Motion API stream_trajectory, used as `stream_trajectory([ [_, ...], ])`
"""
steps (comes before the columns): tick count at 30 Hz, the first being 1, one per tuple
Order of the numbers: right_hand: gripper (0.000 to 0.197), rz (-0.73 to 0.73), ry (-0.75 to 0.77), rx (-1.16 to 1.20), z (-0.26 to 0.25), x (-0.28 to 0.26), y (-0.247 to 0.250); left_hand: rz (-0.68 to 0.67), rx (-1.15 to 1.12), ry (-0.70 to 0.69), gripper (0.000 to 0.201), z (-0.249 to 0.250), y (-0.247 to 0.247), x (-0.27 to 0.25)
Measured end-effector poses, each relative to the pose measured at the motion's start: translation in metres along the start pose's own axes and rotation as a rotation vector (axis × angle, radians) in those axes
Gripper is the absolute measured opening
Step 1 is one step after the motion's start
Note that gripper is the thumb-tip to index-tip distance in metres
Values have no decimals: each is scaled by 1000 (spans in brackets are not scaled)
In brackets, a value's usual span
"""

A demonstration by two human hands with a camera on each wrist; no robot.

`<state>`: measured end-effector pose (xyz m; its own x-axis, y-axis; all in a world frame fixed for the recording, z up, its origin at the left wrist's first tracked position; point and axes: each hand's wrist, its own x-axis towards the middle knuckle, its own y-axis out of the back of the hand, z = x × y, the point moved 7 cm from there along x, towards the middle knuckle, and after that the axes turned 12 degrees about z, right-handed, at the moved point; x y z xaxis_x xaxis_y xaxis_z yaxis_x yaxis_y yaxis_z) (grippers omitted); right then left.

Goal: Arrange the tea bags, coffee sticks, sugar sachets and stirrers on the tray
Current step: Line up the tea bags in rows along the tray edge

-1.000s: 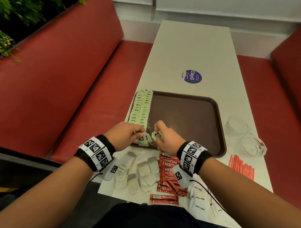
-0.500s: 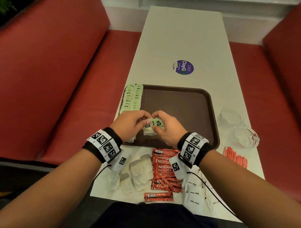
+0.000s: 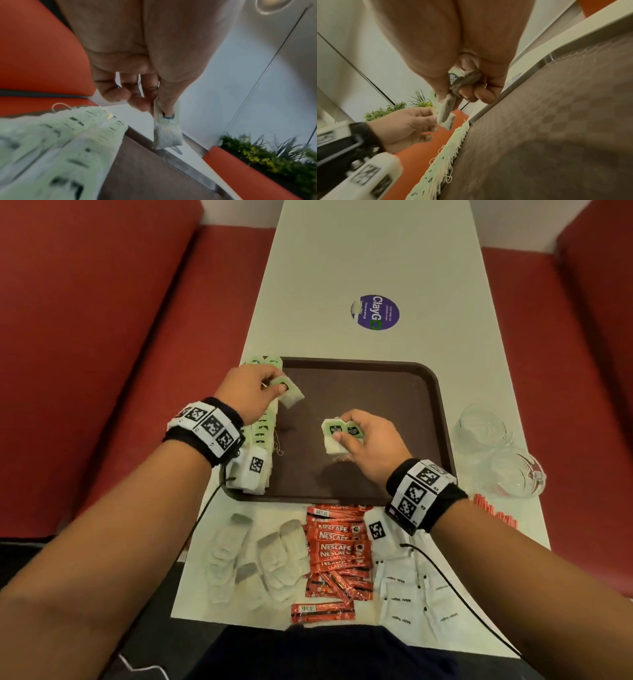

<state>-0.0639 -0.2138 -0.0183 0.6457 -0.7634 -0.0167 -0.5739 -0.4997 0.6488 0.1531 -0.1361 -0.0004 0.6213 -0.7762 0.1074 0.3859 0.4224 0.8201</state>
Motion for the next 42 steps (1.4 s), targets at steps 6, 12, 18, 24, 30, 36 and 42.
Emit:
stream_trajectory([
  [6, 19, -38, -3, -33, 6, 3, 5, -135, 270, -5, 26, -18, -40, 75],
  [12, 20, -66, 16, -47, 10, 7, 7, -152, 362, 34, 33, -19, -56, 112],
  [18, 20, -97, 4, -31, 12, 10, 5, -13, 378, 113, 39, -22, -52, 117],
  [24, 18, -103, 10, -8, 11, 11, -1, -251, 530, 36, 23, -25, -76, 99],
  [30, 7, -89, 16, 23, 10, 12, 0, -269, 528, -14, 25, -21, -72, 91],
  [36, 6, -56, 4, 64, 6, 17, 1, -87, 179, -106, 24, 22, -33, 65],
  [42, 11, -20, 9, 99, 2, 22, 2, -414, -189, -224, 23, 66, -29, 0],
])
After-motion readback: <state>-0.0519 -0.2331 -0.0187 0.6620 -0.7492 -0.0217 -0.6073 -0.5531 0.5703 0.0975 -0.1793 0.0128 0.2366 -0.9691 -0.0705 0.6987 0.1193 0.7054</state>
